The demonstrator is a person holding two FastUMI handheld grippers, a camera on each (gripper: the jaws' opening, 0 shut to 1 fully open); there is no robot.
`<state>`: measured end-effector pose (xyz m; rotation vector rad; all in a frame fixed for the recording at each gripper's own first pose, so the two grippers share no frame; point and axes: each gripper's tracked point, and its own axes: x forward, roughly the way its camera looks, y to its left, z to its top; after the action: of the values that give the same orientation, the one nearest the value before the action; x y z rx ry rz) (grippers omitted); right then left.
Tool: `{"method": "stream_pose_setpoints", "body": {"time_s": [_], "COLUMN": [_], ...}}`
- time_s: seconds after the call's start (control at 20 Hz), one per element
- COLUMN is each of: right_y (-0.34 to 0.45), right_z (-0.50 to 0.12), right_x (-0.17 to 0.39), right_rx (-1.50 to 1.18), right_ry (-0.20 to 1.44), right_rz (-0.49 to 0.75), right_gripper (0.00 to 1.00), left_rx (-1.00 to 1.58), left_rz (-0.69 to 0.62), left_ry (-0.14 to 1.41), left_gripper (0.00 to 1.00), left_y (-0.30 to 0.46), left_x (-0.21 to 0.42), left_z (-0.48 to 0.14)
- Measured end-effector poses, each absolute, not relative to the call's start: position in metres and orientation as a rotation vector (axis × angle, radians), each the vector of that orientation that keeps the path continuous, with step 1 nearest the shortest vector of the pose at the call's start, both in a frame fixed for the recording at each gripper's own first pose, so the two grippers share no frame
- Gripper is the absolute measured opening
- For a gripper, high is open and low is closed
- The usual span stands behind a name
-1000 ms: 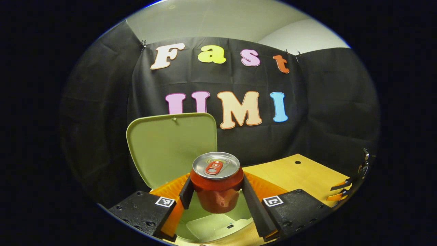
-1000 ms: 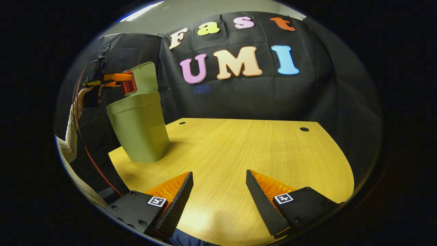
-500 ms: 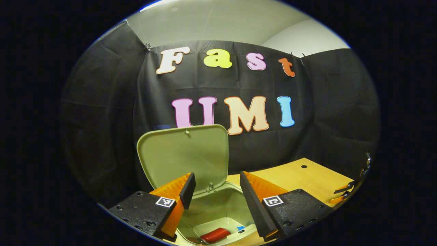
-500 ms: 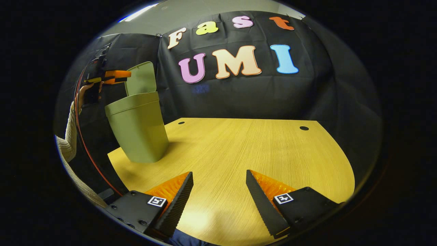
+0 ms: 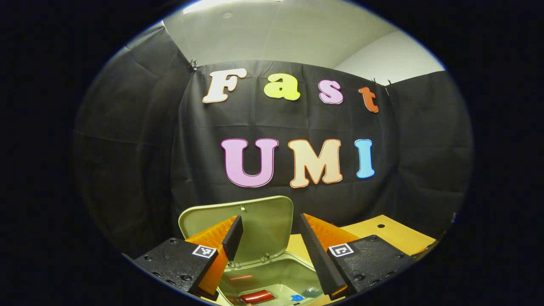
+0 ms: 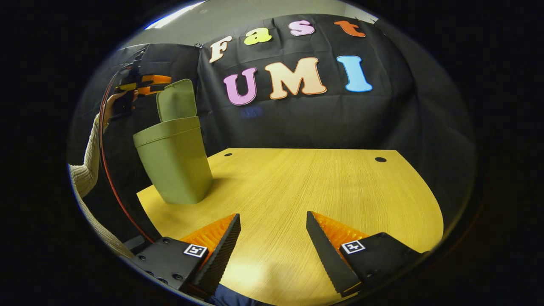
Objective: Press the lid of the desktop garbage bin to open it, pick up the crumpled paper on the desktop and throw it into the bin, then pick up the pop can on the desktop and drop it into the bin, and finally close the garbage bin lid.
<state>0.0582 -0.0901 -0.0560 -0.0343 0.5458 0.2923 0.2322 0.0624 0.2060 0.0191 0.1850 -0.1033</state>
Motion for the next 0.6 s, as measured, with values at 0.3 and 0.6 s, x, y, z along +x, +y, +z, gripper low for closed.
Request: {"method": "stream_pose_setpoints", "body": {"time_s": [0.3, 0.6], "right_y": [-0.094, -0.102], "right_z": [-0.058, -0.057], "right_x": [0.054, 0.051], "right_rx": [-0.016, -0.013], "right_ry": [0.546, 0.543], "right_rz": [0.286, 0.266], "right_gripper": [0.98, 0.98], "left_rx": [0.045, 0.086], "left_rz": [-0.046, 0.024], "left_ry": [0.143, 0.216], "left_gripper": [0.81, 0.81], "left_y": [0.077, 0.099], "left_x": [0.262, 0.292], "left_z": [0.242, 0.231]}}
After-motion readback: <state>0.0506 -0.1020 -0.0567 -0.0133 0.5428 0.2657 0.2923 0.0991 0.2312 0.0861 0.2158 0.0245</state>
